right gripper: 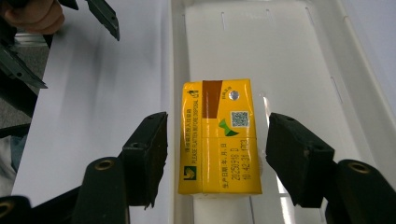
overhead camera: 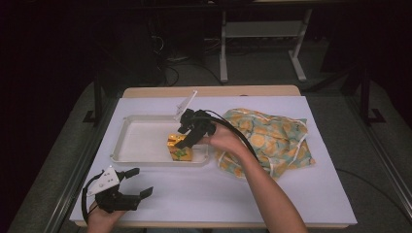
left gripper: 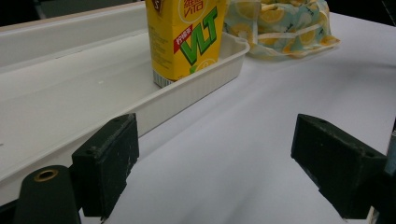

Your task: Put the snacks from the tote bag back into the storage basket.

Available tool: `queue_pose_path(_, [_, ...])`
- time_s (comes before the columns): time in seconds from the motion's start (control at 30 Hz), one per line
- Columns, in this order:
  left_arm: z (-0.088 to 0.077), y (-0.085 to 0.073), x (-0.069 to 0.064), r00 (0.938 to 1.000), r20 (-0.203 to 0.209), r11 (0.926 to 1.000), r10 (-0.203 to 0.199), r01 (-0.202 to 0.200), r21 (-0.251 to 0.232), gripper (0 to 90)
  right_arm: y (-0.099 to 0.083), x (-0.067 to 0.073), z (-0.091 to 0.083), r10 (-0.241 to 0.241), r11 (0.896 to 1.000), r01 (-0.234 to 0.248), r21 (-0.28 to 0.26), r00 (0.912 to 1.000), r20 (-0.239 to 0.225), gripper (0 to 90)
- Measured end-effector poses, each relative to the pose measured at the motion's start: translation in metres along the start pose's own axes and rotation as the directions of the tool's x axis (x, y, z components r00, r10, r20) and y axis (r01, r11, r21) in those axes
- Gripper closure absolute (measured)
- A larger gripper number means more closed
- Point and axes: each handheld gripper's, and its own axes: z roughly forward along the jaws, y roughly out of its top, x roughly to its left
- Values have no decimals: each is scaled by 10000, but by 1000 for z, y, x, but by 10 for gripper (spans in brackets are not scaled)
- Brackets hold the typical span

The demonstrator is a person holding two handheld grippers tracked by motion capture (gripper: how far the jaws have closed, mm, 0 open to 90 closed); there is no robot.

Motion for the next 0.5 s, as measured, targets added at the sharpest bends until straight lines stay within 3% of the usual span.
queue_pose_path(0.5, [0,0,0,10000,-6,10000,15,-15,-39,148,-8,1,-22,335,9986,-327,-407,9993,181,351])
